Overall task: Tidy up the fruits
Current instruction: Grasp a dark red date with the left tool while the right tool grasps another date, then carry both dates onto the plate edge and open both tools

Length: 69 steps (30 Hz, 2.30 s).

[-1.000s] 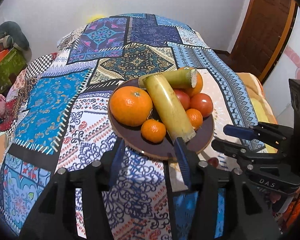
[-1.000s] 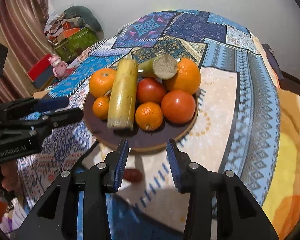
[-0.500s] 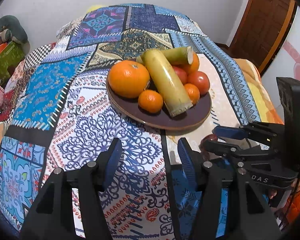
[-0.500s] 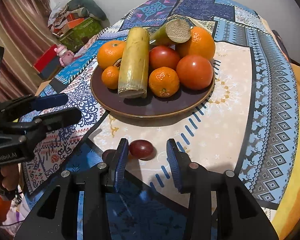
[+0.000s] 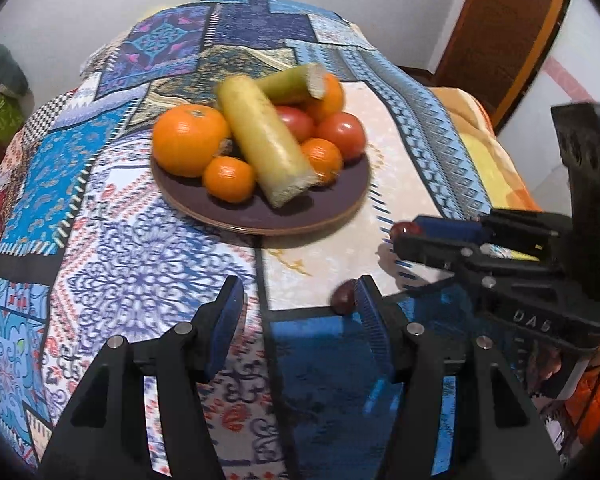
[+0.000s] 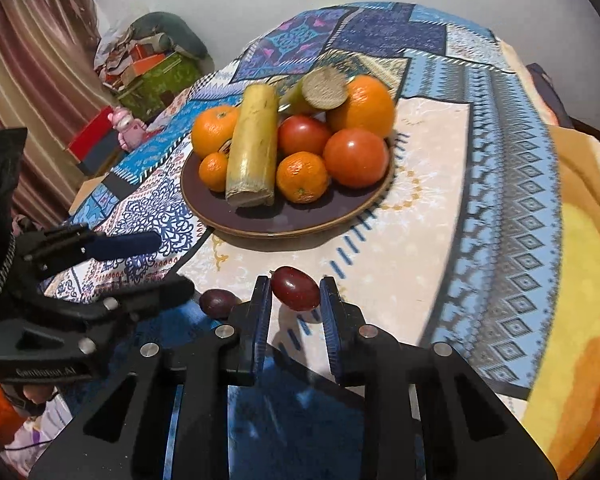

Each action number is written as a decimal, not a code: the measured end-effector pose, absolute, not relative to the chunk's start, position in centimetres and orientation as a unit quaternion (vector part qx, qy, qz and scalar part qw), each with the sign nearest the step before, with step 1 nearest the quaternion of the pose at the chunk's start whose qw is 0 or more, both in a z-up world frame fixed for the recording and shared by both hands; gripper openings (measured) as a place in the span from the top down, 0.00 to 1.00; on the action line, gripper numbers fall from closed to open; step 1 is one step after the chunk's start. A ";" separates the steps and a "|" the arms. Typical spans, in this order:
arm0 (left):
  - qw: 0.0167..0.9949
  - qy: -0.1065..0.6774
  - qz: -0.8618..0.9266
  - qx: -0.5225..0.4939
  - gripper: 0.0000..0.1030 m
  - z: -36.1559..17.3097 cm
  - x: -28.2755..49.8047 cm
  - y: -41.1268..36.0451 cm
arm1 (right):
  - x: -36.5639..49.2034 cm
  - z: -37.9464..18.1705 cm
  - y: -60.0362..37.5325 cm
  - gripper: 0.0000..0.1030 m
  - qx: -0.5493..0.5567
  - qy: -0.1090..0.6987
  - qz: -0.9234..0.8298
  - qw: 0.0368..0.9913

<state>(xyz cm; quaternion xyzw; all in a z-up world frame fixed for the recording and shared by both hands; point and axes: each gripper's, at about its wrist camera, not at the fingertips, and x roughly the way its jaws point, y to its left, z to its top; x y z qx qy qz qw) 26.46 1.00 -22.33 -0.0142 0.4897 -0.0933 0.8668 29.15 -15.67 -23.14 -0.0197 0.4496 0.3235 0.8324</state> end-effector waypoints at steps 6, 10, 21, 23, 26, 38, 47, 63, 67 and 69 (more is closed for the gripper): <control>0.857 0.504 -0.111 -0.003 0.50 -23.2 26.8 -1.1 | 28.7 -22.5 -17.4 0.78 -0.012 0.443 0.311 0.841; 0.849 0.518 -0.107 0.002 0.67 -24.1 27.4 -1.9 | 28.4 -22.2 -18.4 0.78 -0.001 0.439 0.310 0.843; 0.857 0.506 -0.097 -0.002 0.81 -23.4 27.0 -1.3 | 28.5 -21.8 -17.7 0.78 0.005 0.432 0.323 0.842; 0.862 0.499 -0.092 -0.005 0.81 -22.8 27.0 -0.7 | 28.7 -21.7 -17.4 0.78 0.005 0.429 0.326 0.842; 0.871 0.485 -0.081 -0.014 0.81 -21.6 27.1 0.5 | 29.1 -21.4 -16.6 0.78 0.004 0.425 0.330 0.843; 0.885 0.462 -0.052 -0.030 0.81 -20.2 29.9 3.2 | 31.0 -21.6 -13.4 0.78 -0.015 0.421 0.333 0.844; 0.880 0.472 -0.053 -0.033 0.81 -21.4 31.2 3.6 | 32.1 -22.9 -12.2 0.78 -0.025 0.435 0.331 0.837; 0.875 0.477 -0.060 -0.051 0.63 -22.0 31.5 3.8 | 32.6 -23.3 -12.2 0.75 -0.021 0.444 0.324 0.835; 0.887 0.457 -0.053 -0.044 0.59 -20.6 30.3 3.9 | 32.1 -22.2 -12.9 0.73 -0.015 0.435 0.321 0.841; 0.893 0.445 -0.048 -0.046 0.59 -19.6 29.4 4.1 | 31.7 -21.3 -13.3 0.73 -0.011 0.426 0.320 0.846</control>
